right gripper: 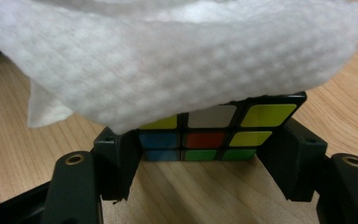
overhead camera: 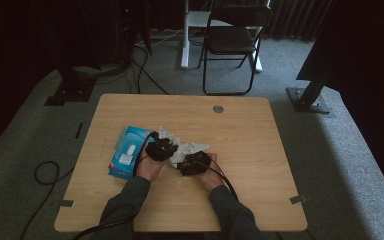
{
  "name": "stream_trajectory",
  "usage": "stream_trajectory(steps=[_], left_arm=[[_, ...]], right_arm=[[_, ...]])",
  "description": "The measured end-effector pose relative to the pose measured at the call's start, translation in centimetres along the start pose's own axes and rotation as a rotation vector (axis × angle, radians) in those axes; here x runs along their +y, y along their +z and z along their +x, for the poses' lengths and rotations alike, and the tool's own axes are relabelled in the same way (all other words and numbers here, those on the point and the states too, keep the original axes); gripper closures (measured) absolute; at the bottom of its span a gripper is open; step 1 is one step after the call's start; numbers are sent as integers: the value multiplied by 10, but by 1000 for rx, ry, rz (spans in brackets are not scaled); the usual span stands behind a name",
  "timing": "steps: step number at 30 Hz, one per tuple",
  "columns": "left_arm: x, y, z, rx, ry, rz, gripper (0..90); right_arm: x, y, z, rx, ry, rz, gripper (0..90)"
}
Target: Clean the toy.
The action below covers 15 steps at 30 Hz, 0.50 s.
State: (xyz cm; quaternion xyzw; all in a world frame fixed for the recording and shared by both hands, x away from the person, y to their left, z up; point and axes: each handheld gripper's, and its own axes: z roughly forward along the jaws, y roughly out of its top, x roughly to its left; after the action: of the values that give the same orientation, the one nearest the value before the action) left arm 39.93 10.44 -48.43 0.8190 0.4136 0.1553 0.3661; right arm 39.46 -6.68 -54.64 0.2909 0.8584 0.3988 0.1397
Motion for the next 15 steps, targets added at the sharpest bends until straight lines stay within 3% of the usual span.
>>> stream_trajectory(steps=[6,9,12,15], left_arm=[[-1,0,-5,-7,8,-3,852],[-1,0,-10,-43,46,-7,852],[-1,2,-13,-46,73,-7,852],[0,2,-9,-11,63,-6,850]], right_arm=[[-1,0,-1,6,4,2,338],[-1,0,0,5,7,1,338],[-1,0,-1,6,5,3,339],[-1,0,-1,6,8,4,340]])
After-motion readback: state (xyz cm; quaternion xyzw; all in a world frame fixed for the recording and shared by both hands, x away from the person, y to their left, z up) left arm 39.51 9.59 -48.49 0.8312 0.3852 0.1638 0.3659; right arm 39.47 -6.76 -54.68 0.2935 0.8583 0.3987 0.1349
